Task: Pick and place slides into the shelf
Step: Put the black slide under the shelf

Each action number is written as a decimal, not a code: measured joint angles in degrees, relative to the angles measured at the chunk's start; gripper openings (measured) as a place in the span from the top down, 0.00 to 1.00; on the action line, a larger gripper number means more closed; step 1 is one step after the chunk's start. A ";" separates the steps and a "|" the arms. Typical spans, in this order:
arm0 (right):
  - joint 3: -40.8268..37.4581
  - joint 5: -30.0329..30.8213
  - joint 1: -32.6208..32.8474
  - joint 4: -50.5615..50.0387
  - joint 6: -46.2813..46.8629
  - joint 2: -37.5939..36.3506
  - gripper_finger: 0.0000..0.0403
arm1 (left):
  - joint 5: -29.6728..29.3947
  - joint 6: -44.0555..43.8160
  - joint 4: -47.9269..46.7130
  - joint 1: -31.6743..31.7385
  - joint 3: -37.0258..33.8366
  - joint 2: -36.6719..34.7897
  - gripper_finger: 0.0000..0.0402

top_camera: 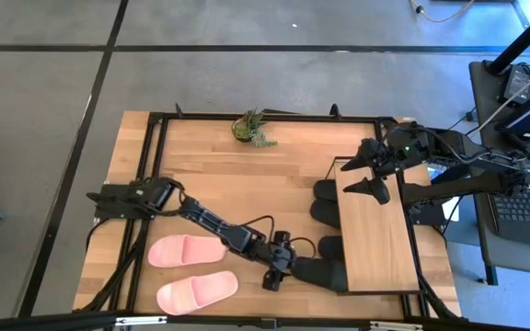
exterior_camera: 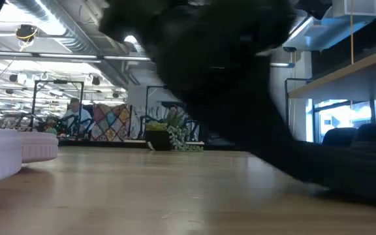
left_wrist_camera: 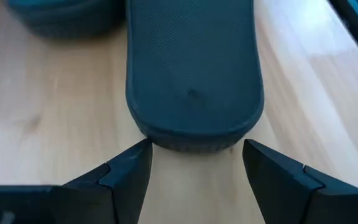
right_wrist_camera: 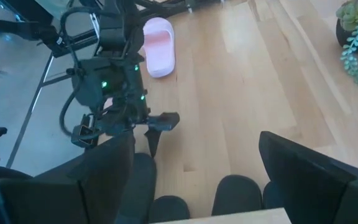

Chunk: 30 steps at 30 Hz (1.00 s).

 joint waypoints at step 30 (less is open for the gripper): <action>0.00 -0.11 0.00 -4.34 -2.93 -0.26 0.15 | 4.95 -3.22 9.30 3.73 7.82 4.81 0.40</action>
